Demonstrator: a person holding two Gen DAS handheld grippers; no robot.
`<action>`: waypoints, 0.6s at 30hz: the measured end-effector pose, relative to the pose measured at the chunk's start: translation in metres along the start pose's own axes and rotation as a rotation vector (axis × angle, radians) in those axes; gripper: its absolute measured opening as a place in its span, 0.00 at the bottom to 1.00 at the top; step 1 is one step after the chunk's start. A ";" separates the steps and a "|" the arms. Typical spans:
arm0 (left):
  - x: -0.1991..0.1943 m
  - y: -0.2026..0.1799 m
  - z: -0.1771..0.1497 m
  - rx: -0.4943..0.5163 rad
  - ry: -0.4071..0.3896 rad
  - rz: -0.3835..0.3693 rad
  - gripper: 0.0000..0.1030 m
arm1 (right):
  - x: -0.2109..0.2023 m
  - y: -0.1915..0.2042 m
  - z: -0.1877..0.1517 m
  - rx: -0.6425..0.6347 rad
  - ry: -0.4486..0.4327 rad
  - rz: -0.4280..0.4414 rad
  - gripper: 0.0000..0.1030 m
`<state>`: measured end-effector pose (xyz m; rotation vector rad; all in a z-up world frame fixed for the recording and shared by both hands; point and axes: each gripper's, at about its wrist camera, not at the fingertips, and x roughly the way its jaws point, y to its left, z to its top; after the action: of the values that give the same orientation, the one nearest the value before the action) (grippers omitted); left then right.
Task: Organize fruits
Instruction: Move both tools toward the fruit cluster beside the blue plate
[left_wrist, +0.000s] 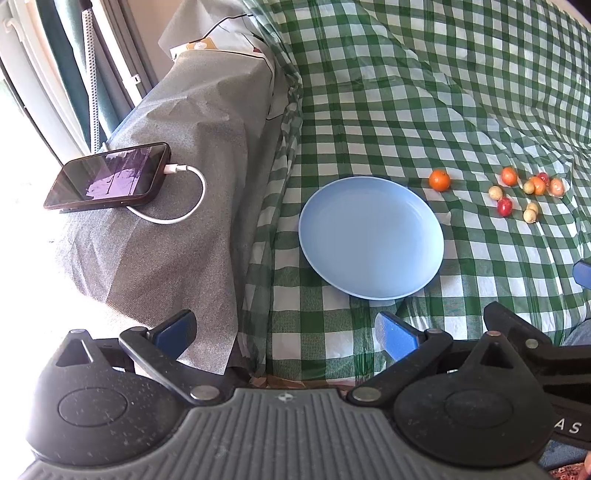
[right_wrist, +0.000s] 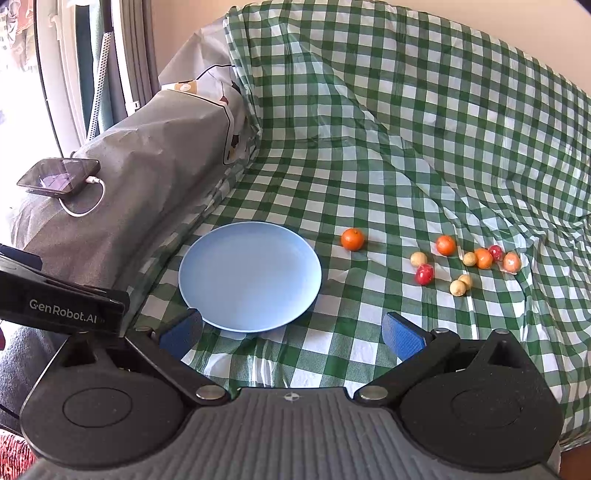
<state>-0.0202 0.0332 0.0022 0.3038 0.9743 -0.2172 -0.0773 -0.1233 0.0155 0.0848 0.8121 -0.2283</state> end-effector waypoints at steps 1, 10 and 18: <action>0.000 0.000 0.000 0.000 0.002 0.001 1.00 | 0.000 0.000 0.000 0.001 0.002 0.000 1.00; 0.001 -0.003 0.001 0.009 0.013 0.013 1.00 | 0.002 0.003 -0.002 0.008 -0.008 0.006 1.00; 0.003 -0.021 0.009 0.054 0.023 0.021 1.00 | 0.009 -0.007 -0.006 0.051 -0.016 0.007 1.00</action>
<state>-0.0181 0.0106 0.0009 0.3664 0.9887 -0.2217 -0.0769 -0.1305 0.0045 0.1335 0.7902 -0.2433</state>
